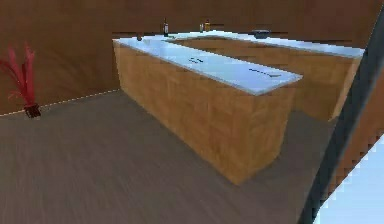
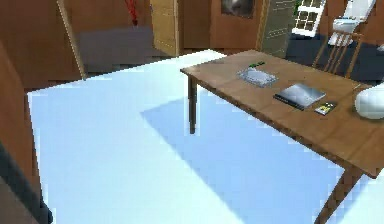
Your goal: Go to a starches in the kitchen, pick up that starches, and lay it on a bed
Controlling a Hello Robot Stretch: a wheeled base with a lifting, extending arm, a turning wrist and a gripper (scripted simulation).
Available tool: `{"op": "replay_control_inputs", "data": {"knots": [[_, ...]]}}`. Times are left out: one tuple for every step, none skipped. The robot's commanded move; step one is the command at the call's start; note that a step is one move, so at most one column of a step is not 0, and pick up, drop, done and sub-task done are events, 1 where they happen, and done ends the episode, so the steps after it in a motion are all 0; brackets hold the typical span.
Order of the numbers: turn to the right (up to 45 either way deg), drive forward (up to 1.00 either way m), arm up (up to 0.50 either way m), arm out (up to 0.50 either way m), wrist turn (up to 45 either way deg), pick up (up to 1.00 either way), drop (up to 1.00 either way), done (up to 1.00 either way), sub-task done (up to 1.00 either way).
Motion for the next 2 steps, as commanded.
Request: {"op": "replay_control_inputs", "data": {"knots": [[-21.0, 0.00, 0.00, 0.00, 0.0, 0.00, 0.00, 0.00, 0.00], [0.0, 1.00, 0.00, 0.00, 0.0, 0.00, 0.00, 0.00, 0.00]]}}
